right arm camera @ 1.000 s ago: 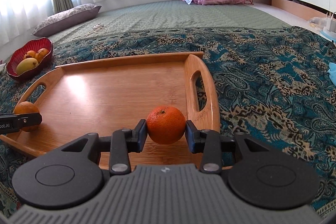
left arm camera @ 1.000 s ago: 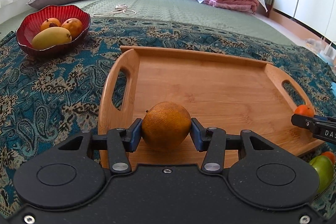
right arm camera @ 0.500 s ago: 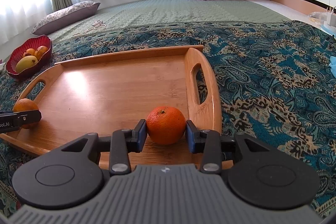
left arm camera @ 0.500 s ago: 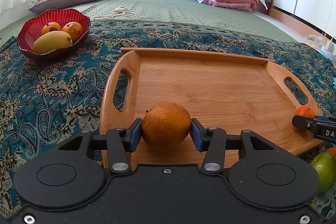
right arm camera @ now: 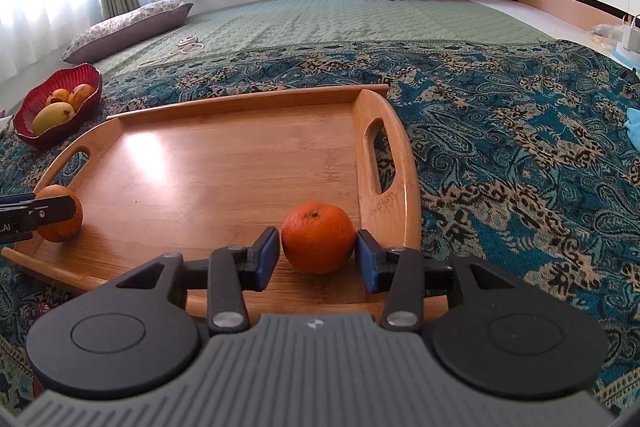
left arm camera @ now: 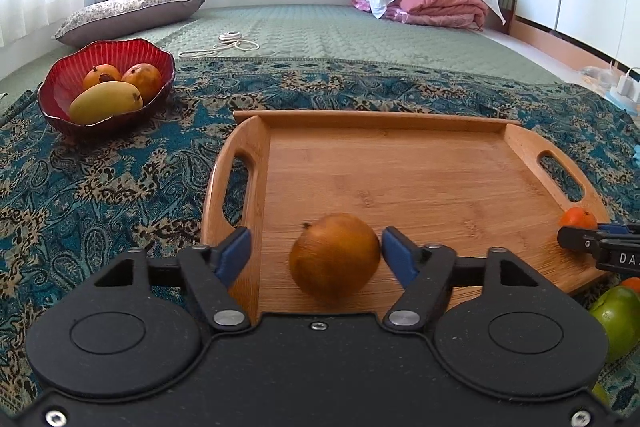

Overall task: Organize fruits
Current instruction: 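Open both tools to release the orange and tangerine on the tray, then withdraw both tools from the tray toward the remaining loose fruit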

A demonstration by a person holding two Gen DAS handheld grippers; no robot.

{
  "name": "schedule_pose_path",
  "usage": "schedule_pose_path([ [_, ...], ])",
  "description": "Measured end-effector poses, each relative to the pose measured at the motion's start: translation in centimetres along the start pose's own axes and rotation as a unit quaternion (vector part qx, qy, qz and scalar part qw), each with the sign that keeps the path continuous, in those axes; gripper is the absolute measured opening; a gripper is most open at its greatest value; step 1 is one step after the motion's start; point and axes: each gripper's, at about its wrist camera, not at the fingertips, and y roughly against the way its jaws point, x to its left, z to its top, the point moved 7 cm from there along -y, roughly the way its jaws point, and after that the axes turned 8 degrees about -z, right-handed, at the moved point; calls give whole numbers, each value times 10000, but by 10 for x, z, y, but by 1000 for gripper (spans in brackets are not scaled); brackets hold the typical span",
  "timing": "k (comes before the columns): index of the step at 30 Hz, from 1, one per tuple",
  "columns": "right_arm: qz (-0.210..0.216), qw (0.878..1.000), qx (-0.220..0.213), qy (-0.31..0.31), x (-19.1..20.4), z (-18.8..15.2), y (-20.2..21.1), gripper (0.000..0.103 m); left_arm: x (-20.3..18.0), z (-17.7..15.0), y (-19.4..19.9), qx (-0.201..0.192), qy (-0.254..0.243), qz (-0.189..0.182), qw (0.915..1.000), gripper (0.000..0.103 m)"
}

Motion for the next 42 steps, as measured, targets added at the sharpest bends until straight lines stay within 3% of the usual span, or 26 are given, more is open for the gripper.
schedule_pose_path([
  [4,50,10000,-48,5,0,-2,6,69,-2,-1,6,-26,1,-54,10000,80],
  [9,31,9997,-220,122,3,-1,17,84,-7,-2,17,-162,-75,-76,9998,87],
  [18,73,9990,-395,171,1,-5,37,88,-11,-5,39,-324,56,-217,9992,93],
  [29,169,9973,-623,341,4,-19,62,90,-27,-21,72,-555,-216,-213,9980,97],
  [42,240,9934,-863,717,17,-36,87,92,-43,-49,88,-542,-342,-177,9978,99],
])
